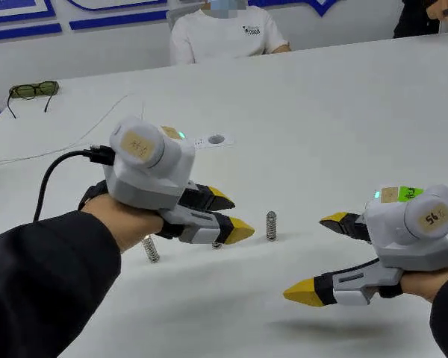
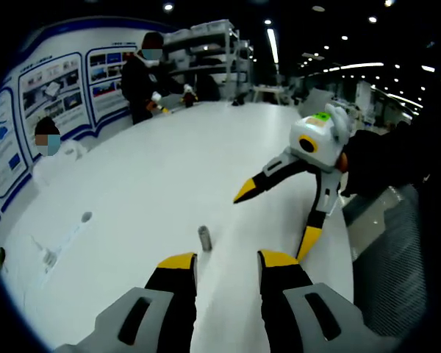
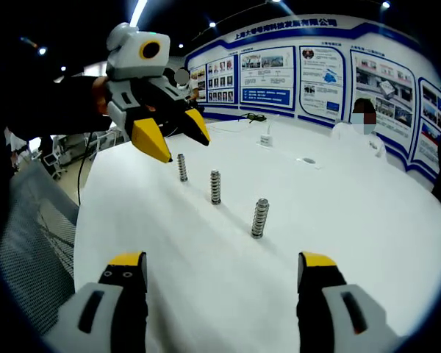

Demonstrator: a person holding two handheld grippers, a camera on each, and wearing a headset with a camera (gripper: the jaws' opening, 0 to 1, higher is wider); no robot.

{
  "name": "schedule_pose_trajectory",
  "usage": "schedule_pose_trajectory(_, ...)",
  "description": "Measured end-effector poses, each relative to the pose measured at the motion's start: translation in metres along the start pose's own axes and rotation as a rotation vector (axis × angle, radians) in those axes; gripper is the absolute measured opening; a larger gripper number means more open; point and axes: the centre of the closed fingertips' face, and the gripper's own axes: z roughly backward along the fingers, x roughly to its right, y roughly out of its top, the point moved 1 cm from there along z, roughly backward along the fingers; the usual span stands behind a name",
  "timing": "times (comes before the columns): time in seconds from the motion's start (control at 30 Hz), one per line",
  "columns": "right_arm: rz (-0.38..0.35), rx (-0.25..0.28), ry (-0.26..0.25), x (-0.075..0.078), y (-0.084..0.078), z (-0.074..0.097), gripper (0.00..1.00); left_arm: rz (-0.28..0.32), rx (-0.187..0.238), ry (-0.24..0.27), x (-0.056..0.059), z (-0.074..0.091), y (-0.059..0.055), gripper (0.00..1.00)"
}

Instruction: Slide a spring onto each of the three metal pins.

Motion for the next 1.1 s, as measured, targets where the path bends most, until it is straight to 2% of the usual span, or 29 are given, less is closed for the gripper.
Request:
schedule_pose_trajectory(0.23,0.007,-0.003,0.013,-0.004,-0.001,-0.002,0.85,0.050,0.048,0.034,-0.003,0.018,-0.004,0.36)
schedule_pose_trajectory(0.67,0.013,-0.006,0.019,-0.006,-0.002,-0.004,0.85,0.111,0.094,0.112,-0.009,0.055,-0.027,0.41)
schedule_pose_trajectory(0.83,0.019,-0.001,0.019,-0.007,0.000,-0.005,0.85,0.151,0.111,0.142,-0.012,0.070,-0.044,0.43)
schedule_pose_trajectory(1.1,0.056,-0.004,0.020,-0.009,0.000,-0.006,0.84,0.202,0.113,0.190,-0.016,0.082,-0.083,0.52)
